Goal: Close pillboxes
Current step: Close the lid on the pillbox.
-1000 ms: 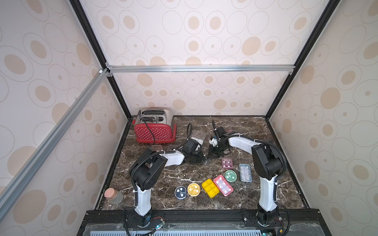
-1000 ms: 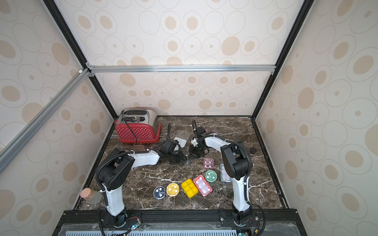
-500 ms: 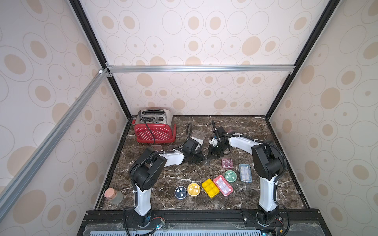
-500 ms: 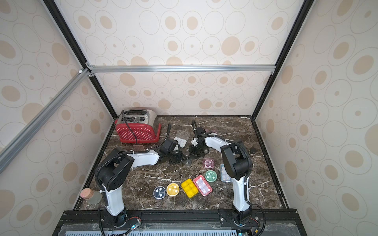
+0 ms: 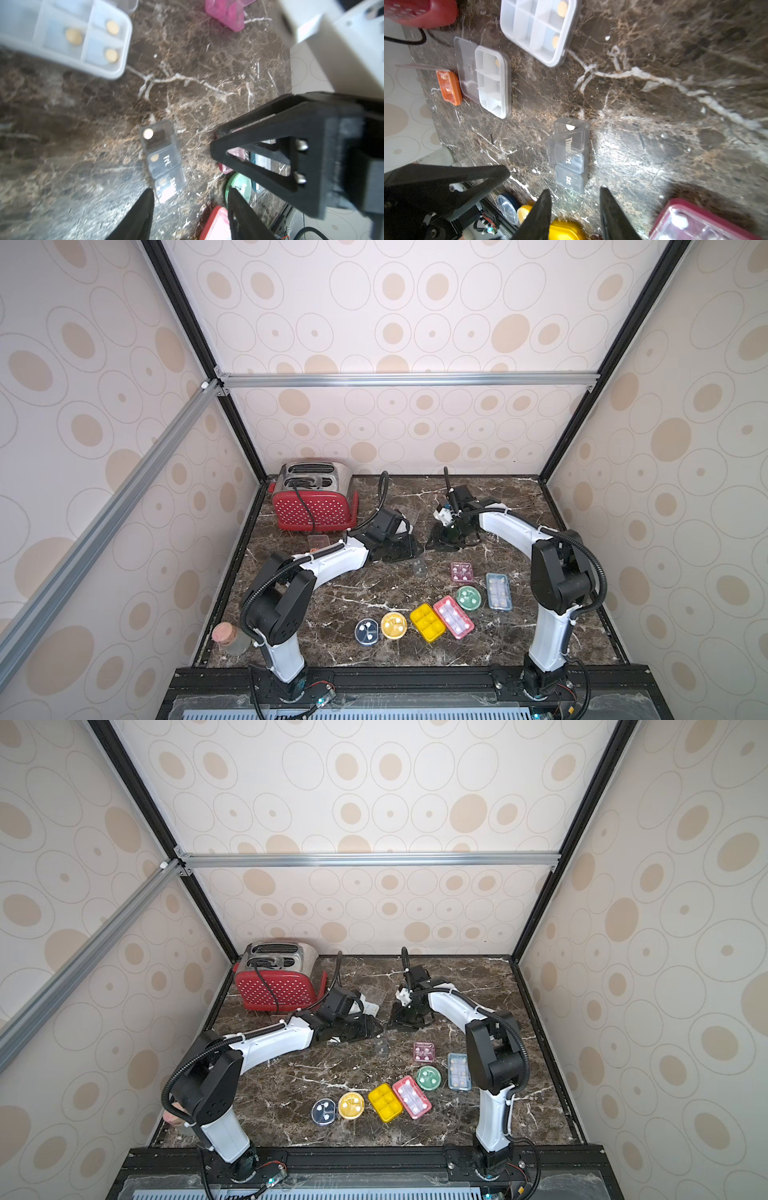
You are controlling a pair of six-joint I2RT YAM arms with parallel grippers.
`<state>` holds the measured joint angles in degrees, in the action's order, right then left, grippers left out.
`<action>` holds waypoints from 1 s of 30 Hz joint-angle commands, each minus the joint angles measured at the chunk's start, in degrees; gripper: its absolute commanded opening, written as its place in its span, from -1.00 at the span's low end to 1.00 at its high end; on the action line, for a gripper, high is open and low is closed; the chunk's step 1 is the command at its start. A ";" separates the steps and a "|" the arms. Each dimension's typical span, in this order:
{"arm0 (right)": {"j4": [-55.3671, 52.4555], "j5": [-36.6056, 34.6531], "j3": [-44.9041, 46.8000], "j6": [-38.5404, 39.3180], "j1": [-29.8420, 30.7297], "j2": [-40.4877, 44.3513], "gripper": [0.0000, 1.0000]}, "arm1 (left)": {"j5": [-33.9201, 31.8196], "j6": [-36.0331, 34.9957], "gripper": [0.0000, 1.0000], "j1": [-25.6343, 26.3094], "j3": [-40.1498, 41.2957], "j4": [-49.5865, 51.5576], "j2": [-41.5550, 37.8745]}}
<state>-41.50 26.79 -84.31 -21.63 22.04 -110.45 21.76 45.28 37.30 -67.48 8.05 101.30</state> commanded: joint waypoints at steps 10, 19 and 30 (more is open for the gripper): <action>-1.75 0.73 0.67 1.06 -0.82 0.29 0.28 | -3.39 -7.05 0.27 0.14 -9.76 8.11 10.02; -1.31 0.91 1.06 0.38 -1.12 0.26 0.23 | -3.81 -6.81 0.09 0.10 -10.13 7.58 12.08; 1.57 2.92 -0.18 -1.41 -0.86 -3.76 -0.23 | -3.48 -5.22 -0.13 -0.48 -8.55 5.59 12.42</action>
<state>-40.23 28.73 -83.79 -22.74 21.04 -111.96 18.74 39.62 37.06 -75.61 14.22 113.08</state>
